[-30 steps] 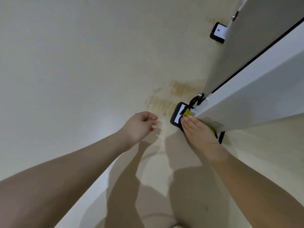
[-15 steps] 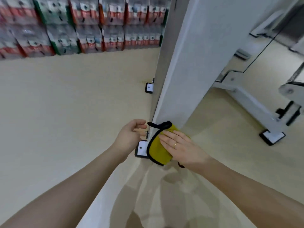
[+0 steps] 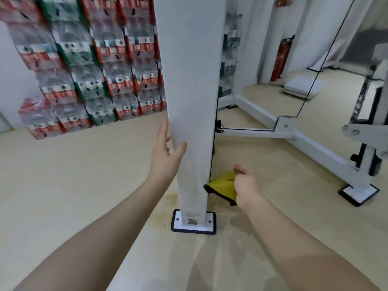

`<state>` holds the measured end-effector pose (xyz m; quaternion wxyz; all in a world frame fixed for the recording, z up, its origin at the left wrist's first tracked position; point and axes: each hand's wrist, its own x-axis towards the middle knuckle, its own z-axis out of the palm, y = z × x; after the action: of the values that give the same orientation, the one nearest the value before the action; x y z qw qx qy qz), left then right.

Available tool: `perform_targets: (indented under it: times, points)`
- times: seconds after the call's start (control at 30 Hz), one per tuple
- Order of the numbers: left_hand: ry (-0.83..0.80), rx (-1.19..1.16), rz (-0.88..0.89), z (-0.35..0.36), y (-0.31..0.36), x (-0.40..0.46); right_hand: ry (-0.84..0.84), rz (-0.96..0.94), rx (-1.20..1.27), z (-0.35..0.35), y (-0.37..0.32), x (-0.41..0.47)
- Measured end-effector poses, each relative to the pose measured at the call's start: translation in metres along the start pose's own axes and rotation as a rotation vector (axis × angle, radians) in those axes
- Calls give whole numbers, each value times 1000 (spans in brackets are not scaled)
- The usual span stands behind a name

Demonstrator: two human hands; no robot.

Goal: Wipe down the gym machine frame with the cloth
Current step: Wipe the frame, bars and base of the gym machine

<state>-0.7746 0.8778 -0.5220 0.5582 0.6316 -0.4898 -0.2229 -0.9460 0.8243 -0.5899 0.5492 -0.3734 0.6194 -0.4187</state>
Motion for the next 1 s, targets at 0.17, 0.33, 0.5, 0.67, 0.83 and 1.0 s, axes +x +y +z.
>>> perform_targets:
  times: [0.17,0.33,0.5,0.67,0.83,1.0]
  points:
    - [173,131,129,23,25,-7,-236,156,327,21,-32,27]
    - [254,27,-34,40,52,-4,-569,-396,154,23,-71,-8]
    - [252,198,-159,52,71,2,-657,-532,-213,19,-31,5]
    - [326,344,-176,68,66,6,-706,-327,-348,11,-6,18]
    - [305,158,-272,71,29,-13,-700,-591,-135,-3,-36,15]
    - [223,152,-412,88,-47,-35,-591,-588,-260,8,43,52]
